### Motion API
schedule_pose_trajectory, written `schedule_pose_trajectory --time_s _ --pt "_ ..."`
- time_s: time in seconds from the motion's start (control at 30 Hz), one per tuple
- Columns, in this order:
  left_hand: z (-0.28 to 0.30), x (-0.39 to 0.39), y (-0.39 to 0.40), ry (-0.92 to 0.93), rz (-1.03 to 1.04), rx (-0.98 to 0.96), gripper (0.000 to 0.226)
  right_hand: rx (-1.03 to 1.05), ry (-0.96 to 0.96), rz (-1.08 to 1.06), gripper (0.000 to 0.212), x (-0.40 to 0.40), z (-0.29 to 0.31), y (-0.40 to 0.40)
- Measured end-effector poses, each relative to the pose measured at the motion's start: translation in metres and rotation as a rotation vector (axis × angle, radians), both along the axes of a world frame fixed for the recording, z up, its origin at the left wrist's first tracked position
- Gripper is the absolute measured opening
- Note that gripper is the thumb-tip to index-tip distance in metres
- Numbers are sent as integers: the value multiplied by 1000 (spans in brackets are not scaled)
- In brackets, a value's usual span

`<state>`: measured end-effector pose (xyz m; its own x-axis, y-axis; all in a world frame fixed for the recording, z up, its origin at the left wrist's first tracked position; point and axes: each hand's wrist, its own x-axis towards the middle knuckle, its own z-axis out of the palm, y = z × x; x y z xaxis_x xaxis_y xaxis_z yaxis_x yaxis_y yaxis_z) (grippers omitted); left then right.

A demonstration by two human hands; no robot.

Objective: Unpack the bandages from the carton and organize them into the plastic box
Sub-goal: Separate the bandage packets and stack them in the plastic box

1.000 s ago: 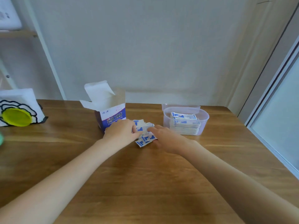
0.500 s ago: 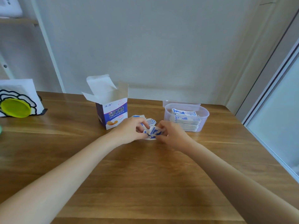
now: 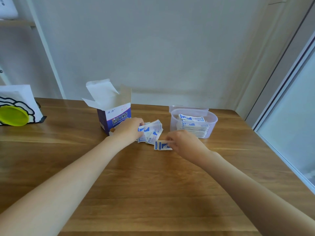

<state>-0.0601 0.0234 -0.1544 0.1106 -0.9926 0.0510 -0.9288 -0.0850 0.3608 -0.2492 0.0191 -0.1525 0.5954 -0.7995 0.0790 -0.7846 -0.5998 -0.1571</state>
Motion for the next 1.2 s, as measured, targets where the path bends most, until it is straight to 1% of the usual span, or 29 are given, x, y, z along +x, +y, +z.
schedule_pose_trajectory --time_s 0.07,0.13,0.23,0.3,0.33,0.4,0.5,0.6,0.7,0.83,0.93,1.0,1.07,1.17,1.2 --pt "3 3 1 107 15 -45 16 20 -72 -4 16 -1 2 0" --pt "9 5 5 155 2 -44 17 6 -130 26 15 0 3 0" --pt "18 9 12 131 -86 26 16 -109 -238 92 15 3 5 2" --pt "23 10 17 90 -171 98 24 -232 -273 139 11 8 8 5" --pt "24 10 19 64 -215 136 25 -251 -273 169 10 10 10 6" --pt "25 8 22 25 -282 199 21 -201 -244 209 12 15 10 8" --pt "23 4 24 -3 -337 230 23 -114 -231 168 16 16 10 7" --pt "19 4 21 66 -357 242 28 19 -298 109 16 12 12 8" --pt "18 1 21 157 -377 251 30 127 -287 37 21 6 14 6" --pt "19 -3 23 140 -347 214 25 255 -314 -72 18 -1 17 3" --pt "19 -3 24 169 -345 225 16 371 -431 -138 7 -5 17 4" --pt "18 -2 26 238 -339 236 11 388 -464 -154 14 -7 16 4" --pt "16 -4 27 338 -323 230 12 379 -443 -166 21 -7 16 5" --pt "14 -10 28 406 -292 183 16 386 -476 -175 25 -7 15 7" --pt "13 -12 28 430 -281 177 17 395 -494 -181 23 -7 15 8"
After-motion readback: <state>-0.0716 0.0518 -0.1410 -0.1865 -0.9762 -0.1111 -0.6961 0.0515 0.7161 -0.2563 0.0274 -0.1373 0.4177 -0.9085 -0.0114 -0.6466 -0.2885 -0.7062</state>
